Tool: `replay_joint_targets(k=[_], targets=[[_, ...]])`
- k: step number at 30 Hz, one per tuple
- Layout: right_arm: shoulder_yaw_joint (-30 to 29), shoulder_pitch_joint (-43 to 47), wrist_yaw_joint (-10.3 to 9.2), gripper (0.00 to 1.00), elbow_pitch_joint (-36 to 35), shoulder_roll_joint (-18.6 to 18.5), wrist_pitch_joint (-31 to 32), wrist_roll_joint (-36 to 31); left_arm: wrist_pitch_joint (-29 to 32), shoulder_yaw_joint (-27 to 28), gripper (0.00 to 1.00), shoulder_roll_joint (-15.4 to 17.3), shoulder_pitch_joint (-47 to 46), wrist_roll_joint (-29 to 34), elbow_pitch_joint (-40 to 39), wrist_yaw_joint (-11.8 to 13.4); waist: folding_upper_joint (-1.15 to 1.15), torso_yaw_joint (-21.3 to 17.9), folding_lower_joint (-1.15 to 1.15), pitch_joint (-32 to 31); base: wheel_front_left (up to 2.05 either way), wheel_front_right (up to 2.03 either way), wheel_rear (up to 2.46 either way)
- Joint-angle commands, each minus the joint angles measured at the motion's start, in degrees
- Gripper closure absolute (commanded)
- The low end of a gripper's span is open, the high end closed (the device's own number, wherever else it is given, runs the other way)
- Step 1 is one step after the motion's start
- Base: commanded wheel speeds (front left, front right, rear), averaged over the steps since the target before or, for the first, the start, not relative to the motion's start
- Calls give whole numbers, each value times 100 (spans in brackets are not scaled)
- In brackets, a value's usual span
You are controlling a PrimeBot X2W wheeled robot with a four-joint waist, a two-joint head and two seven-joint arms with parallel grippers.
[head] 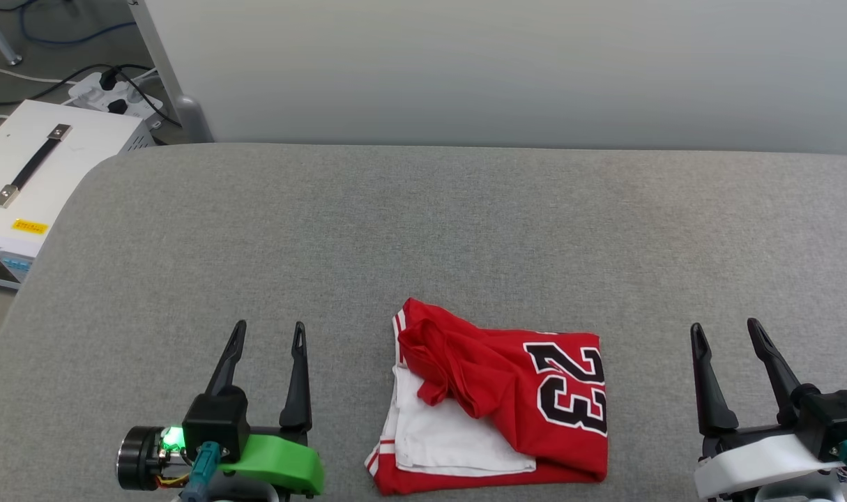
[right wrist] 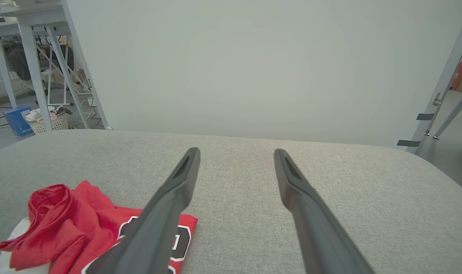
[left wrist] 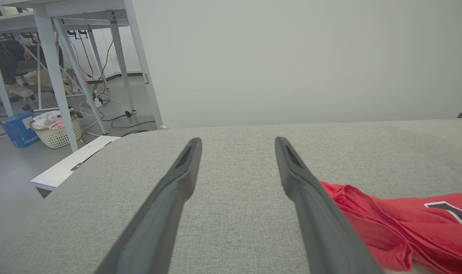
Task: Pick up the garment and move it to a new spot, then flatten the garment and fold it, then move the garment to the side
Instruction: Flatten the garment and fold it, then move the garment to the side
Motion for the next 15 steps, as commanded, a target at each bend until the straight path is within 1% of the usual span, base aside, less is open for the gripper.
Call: replay_joint_targets(k=[1,5,9,12,15], targets=[[7,45,-4,0,-2,5,-34,-63,-34,0,0,8,117,17,16,-14,0,0,0,-9,0,0,0],[10,-24,-4,0,15,-22,-34,-102,-34,-2,0,6,117,12,48,-13,0,12,0,-28,0,0,0],[37,-214,-4,0,-11,-169,-34,-131,-34,5,0,5,98,4,70,-9,0,33,0,-22,0,0,0],[30,-476,-4,0,10,-347,-34,-21,-34,13,0,3,79,-10,86,-8,0,49,0,1,0,0,0],[92,-843,-4,0,84,-692,75,100,-34,18,0,1,58,-20,96,-11,0,69,0,49,0,0,0]])
